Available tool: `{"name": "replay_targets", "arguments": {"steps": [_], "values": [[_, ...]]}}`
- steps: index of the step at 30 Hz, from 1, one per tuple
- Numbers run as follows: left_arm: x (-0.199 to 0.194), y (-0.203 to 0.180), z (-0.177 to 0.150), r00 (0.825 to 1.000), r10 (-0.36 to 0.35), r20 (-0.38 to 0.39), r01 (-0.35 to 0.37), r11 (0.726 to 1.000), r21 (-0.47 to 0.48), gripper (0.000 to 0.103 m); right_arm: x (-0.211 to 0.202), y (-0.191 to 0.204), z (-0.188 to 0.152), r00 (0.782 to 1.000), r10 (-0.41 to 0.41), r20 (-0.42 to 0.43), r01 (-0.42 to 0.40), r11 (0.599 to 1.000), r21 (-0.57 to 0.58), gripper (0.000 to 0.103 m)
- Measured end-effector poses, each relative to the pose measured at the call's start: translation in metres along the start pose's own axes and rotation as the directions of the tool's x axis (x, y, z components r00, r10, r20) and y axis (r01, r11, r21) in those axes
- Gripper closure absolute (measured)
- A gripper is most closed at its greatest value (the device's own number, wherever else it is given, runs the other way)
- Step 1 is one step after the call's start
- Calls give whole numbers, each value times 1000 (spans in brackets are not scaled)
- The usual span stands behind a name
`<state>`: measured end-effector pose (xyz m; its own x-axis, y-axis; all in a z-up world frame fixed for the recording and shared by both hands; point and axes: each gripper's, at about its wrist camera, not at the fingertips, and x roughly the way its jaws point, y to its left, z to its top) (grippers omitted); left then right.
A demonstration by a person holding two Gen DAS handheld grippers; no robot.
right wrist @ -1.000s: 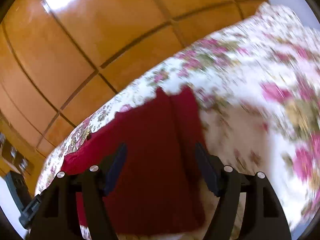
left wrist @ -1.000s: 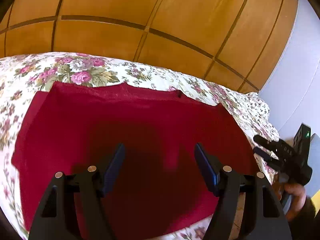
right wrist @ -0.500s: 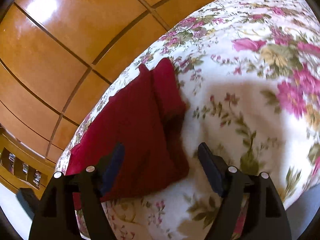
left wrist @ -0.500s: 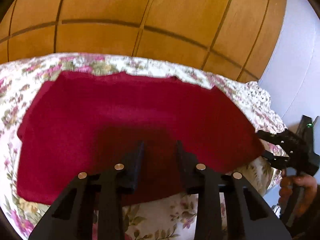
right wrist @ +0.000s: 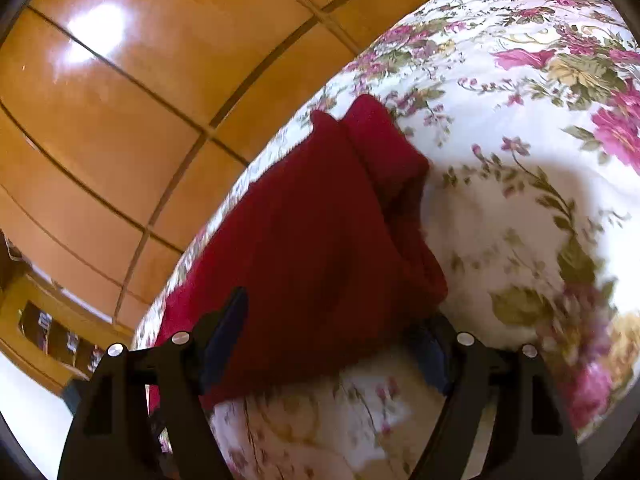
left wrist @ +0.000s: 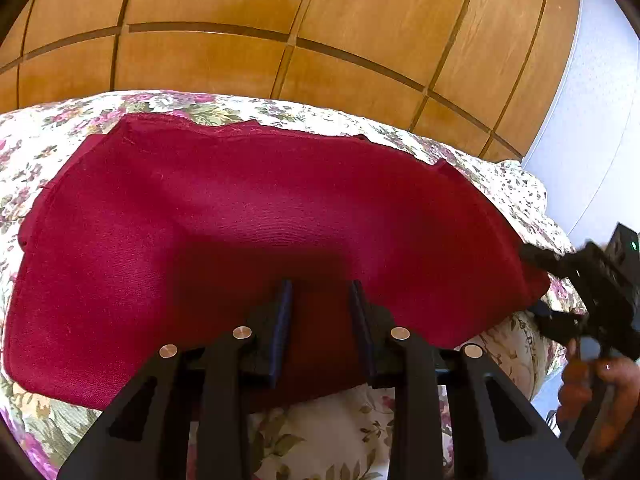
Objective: Fold small clothes
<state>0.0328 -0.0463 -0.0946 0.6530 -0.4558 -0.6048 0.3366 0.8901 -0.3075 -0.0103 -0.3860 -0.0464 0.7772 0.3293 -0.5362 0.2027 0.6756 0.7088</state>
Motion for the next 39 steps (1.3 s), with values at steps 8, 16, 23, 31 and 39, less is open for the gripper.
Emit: {"name": "replay_targets", "arguments": {"steps": [8, 16, 23, 31, 39], "values": [[0, -1, 0, 1000, -2, -1, 2, 1000, -2, 73, 22, 2, 17, 998, 7, 70, -13, 997, 77, 33], [-5, -3, 3, 1000, -11, 9, 11, 1000, -3, 73, 32, -25, 28, 995, 55, 79, -71, 975, 211, 85], [-33, 10, 22, 997, 28, 70, -23, 997, -68, 29, 16, 4, 43, 994, 58, 88, -68, 992, 106, 87], [-68, 90, 34, 971, 225, 81, -198, 947, -252, 29, 0, 80, 53, 988, 90, 124, -82, 994, -69, 87], [-73, 145, 17, 970, 241, -23, -233, 903, -361, 29, 2, 158, 37, 980, 170, 102, -141, 960, -243, 87]]}}
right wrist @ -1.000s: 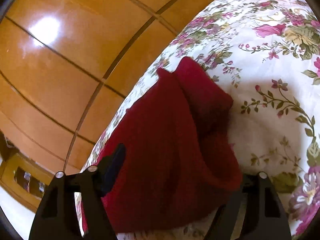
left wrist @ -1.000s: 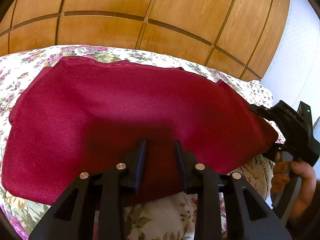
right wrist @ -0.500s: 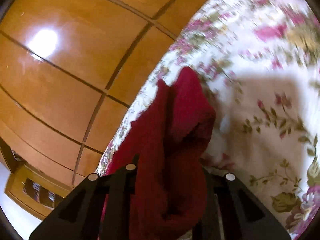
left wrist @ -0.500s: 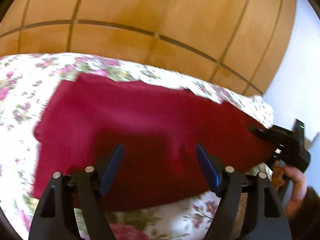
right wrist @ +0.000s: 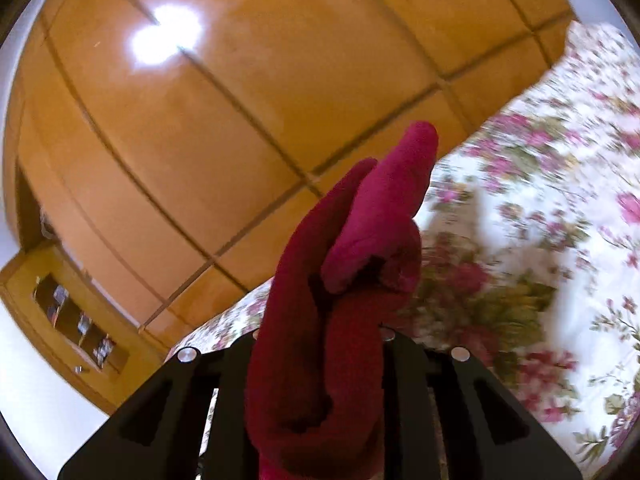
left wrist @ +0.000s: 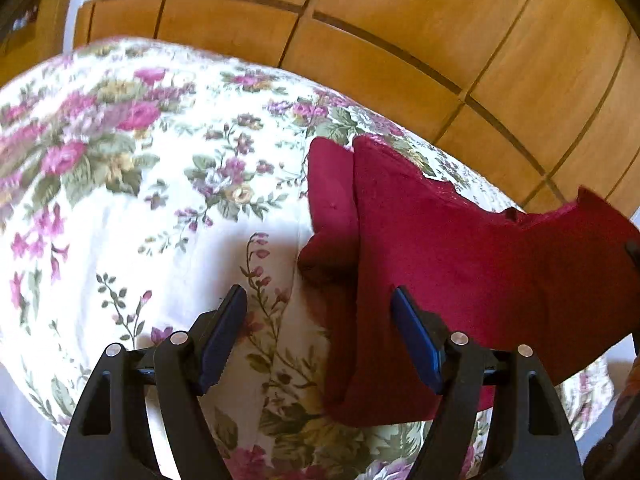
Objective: Fold small clothes
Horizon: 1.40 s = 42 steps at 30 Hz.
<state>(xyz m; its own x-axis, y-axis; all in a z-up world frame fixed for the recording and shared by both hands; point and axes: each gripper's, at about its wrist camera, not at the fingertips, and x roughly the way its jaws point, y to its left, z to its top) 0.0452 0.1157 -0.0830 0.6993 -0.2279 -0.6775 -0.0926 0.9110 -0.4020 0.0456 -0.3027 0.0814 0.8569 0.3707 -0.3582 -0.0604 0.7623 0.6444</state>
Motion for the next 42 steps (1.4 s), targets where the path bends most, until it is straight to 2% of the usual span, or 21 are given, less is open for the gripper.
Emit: {"name": "replay_targets", "arguments": {"steps": [5, 11, 15, 18, 20, 22, 23, 25, 26, 27, 29, 31, 33, 35, 36, 37, 38, 39, 41, 42], "values": [[-10, 8, 7, 999, -14, 31, 15, 999, -31, 29, 18, 51, -16, 998, 37, -43, -43, 990, -137, 87], [-24, 40, 22, 995, 39, 88, -23, 985, -169, 29, 55, 95, -51, 982, 100, -158, -137, 960, -244, 87], [-28, 56, 24, 993, 69, 92, -46, 973, -227, 29, 89, 114, -90, 955, 107, -276, -195, 929, -314, 87], [-30, 64, 23, 993, 81, 85, -58, 967, -247, 29, 112, 124, -125, 924, 85, -374, -227, 906, -357, 86], [-33, 68, 21, 993, 84, 86, -60, 965, -254, 29, 128, 125, -151, 894, 45, -446, -241, 886, -395, 84], [-34, 70, 21, 993, 81, 83, -57, 966, -254, 29, 133, 123, -165, 881, 15, -472, -238, 878, -415, 78], [-34, 69, 21, 993, 79, 84, -56, 966, -253, 29, 135, 121, -173, 871, 15, -490, -253, 870, -424, 71], [-33, 68, 21, 994, 72, 84, -49, 967, -249, 29, 135, 121, -178, 856, 38, -515, -298, 851, -433, 45], [-33, 66, 21, 995, 60, 81, -38, 968, -246, 29, 131, 122, -180, 844, 69, -532, -339, 837, -429, 25], [-32, 64, 21, 996, 50, 80, -29, 969, -245, 29, 126, 125, -182, 840, 91, -535, -365, 825, -432, 16], [-32, 61, 20, 996, 27, 83, -6, 971, -238, 29, 115, 127, -182, 843, 105, -528, -384, 805, -452, 15], [-32, 55, 22, 995, -7, 95, 28, 974, -224, 29, 102, 122, -175, 850, 127, -511, -390, 804, -448, 14], [-37, 49, 23, 991, -56, 120, 80, 975, -209, 29, 87, 113, -163, 876, 142, -461, -360, 829, -428, 8], [-43, 42, 24, 983, -113, 145, 140, 971, -193, 29, 73, 91, -143, 907, 143, -396, -305, 871, -385, 6], [-46, 36, 25, 976, -151, 156, 179, 967, -182, 29, 68, 81, -135, 925, 123, -360, -262, 892, -368, 5], [-47, 31, 27, 972, -173, 158, 200, 964, -174, 29, 61, 68, -122, 952, 61, -300, -172, 917, -360, 4], [-48, 24, 28, 968, -199, 153, 223, 961, -161, 29, 56, 57, -115, 966, 7, -260, -102, 930, -354, 2], [-48, 13, 29, 963, -230, 141, 250, 958, -138, 29, 53, 41, -105, 973, -74, -217, -5, 940, -342, 2], [-47, -3, 31, 954, -274, 121, 286, 953, -101, 29, 49, 17, -93, 968, -163, -189, 102, 949, -299, 2], [-46, -13, 31, 949, -296, 112, 305, 949, -79, 29, 48, 9, -90, 967, -179, -183, 124, 953, -275, 2]]}}
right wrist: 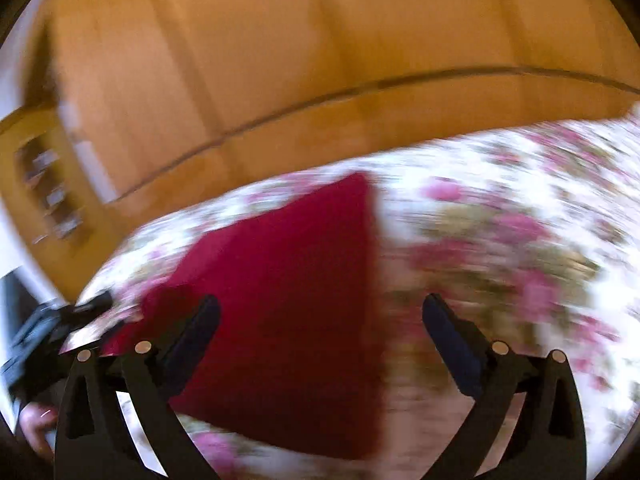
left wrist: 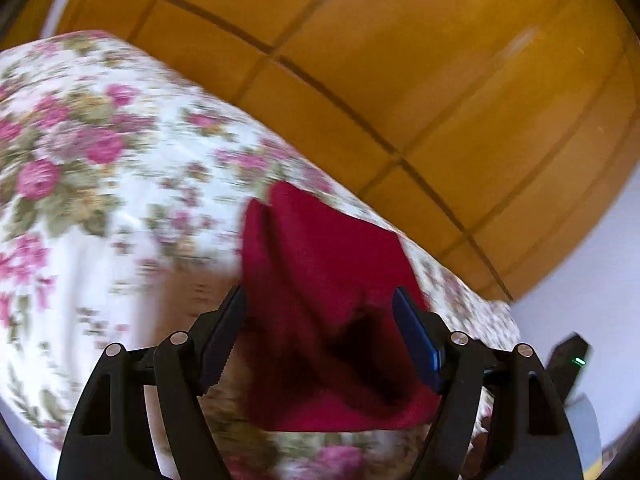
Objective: Fold small clothes
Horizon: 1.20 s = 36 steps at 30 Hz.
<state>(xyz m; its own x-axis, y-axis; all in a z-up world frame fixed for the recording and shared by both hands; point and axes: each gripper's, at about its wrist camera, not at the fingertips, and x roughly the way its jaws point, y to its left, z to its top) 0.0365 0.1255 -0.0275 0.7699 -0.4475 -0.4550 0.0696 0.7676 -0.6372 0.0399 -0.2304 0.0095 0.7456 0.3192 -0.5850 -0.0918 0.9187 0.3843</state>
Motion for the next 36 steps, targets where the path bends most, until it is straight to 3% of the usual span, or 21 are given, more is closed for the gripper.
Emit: {"name": "replay_targets", "arguments": {"steps": [2, 4, 6, 8, 13, 15, 18, 19, 20, 22, 25, 28, 30, 32, 34, 36], "values": [[11, -13, 0, 999, 13, -30, -12, 999, 40, 22, 2, -19, 2, 999, -48, -6, 49, 997, 58, 2], [30, -19, -1, 994, 53, -94, -45, 996, 77, 22, 7, -29, 2, 996, -81, -31, 84, 993, 78, 2], [47, -23, -5, 985, 92, -149, -75, 991, 114, 39, 19, -24, -2, 993, -91, -69, 95, 993, 63, 2], [58, -23, -11, 975, 143, -171, -117, 981, 154, 70, 27, -16, -7, 990, -89, -108, 92, 995, 26, 2], [42, 1, -2, 983, 93, -161, -80, 993, 86, 81, 43, 17, -30, 979, -61, -195, 32, 988, -151, 2], [36, 5, 1, 982, 106, -155, -90, 990, 110, 81, 49, 31, -42, 974, -55, -219, 6, 976, -218, 2], [44, 19, -9, 969, 136, -208, -114, 987, 111, 81, 61, 40, -58, 963, -131, -237, 52, 949, -311, 2], [47, 23, -13, 968, 139, -211, -119, 988, 102, 78, 63, 34, -59, 962, -112, -249, 37, 958, -286, 2], [49, 27, -17, 969, 144, -202, -126, 987, 101, 65, 64, 28, -60, 961, -88, -263, 19, 968, -252, 2], [47, 32, -20, 971, 170, -165, -155, 982, 104, 49, 60, 24, -59, 961, -65, -270, -1, 971, -238, 2], [41, 37, -14, 977, 135, -168, -128, 990, 52, 44, 49, 23, -55, 963, -39, -265, -26, 971, -237, 2], [19, 27, -3, 987, 136, -83, -130, 989, 73, 44, 30, 15, -41, 979, -24, -200, -19, 978, -209, 2], [0, 10, 5, 983, 184, 22, -185, 973, 141, 44, 20, 9, -26, 989, -14, -150, -12, 986, -167, 2], [-11, -3, 13, 979, 187, 84, -199, 965, 172, 43, 18, 4, -12, 992, -24, -122, 7, 991, -137, 2], [-12, -19, 22, 983, 158, 98, -175, 964, 200, 38, 25, 3, 4, 992, -49, -118, 34, 991, -127, 2], [1, -34, 29, 988, 140, 60, -151, 958, 246, 37, 37, 4, 18, 988, -87, -128, 70, 989, -129, 2]]}}
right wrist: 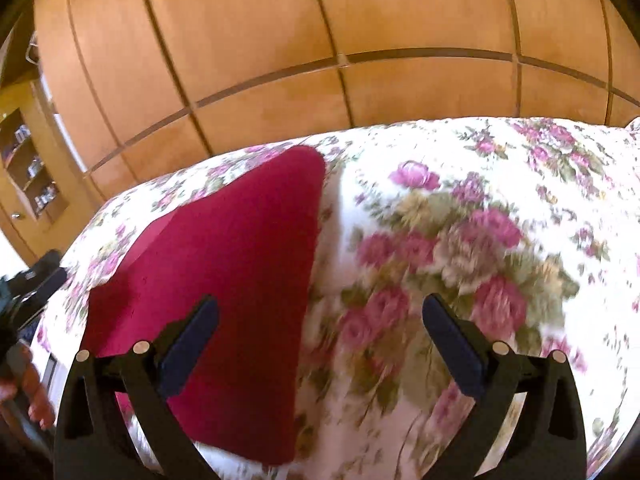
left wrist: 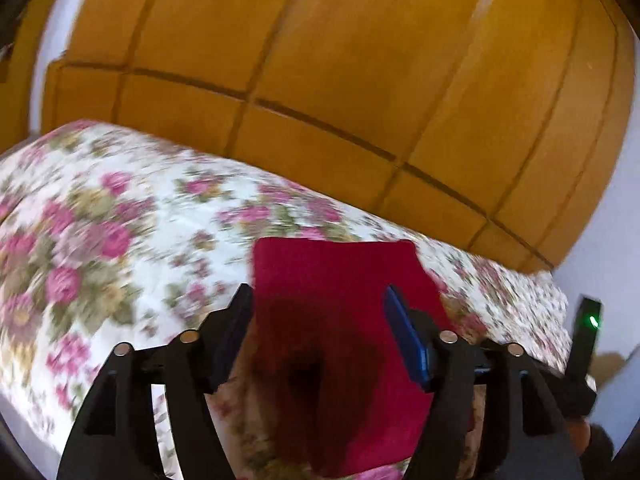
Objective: Fold small clothes
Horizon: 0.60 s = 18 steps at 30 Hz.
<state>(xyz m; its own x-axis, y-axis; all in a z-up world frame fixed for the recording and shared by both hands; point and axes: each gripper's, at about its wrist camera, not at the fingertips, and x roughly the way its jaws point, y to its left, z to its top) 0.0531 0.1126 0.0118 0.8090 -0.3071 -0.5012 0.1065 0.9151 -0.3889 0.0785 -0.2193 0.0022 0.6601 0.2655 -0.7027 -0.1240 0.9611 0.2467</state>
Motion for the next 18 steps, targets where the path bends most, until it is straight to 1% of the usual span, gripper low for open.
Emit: {"name": "replay_targets", "arguments": {"steps": [2, 3, 5, 7, 8, 9, 10, 11, 12, 14, 15, 16, 18], "values": [[15, -16, 4, 999, 2, -34, 0, 998, 57, 37, 10, 4, 16, 1000, -2, 4, 2, 1000, 5, 2], [29, -26, 6, 998, 8, -65, -2, 995, 99, 37, 12, 9, 21, 1000, -7, 7, 7, 1000, 1, 2], [50, -35, 6, 994, 10, -108, 5, 990, 141, 37, 26, 18, 31, 999, -46, 0, 46, 999, -14, 2], [78, -40, 2, 983, 68, -173, -33, 980, 195, 37, 43, 25, 36, 997, -72, -9, 71, 997, -43, 2], [89, -42, -1, 978, 95, -187, -50, 971, 234, 37, 54, 27, 37, 994, -105, -22, 103, 993, -65, 2], [103, -41, -6, 973, 138, -187, -81, 955, 285, 37, 65, 28, 36, 988, -150, -33, 147, 985, -92, 2], [116, -37, -12, 963, 185, -198, -115, 941, 317, 39, 79, 28, 31, 979, -198, -51, 191, 974, -118, 2], [132, -27, -18, 948, 220, -230, -137, 934, 329, 43, 92, 24, 24, 972, -218, -84, 207, 970, -125, 2], [137, -19, -23, 947, 211, -243, -127, 940, 318, 43, 96, 19, 19, 975, -200, -93, 191, 977, -94, 3], [138, -11, -27, 959, 185, -217, -111, 944, 311, 43, 93, 12, 13, 979, -185, -88, 183, 982, -37, 3], [138, -12, -28, 960, 186, -209, -111, 938, 328, 43, 92, 12, 11, 978, -195, -77, 193, 981, -37, 3], [140, -13, -29, 960, 192, -203, -115, 934, 338, 43, 94, 15, 10, 975, -216, -60, 212, 975, -61, 3], [145, -13, -30, 959, 196, -202, -117, 930, 347, 43, 98, 19, 13, 972, -231, -50, 226, 970, -88, 3]]}}
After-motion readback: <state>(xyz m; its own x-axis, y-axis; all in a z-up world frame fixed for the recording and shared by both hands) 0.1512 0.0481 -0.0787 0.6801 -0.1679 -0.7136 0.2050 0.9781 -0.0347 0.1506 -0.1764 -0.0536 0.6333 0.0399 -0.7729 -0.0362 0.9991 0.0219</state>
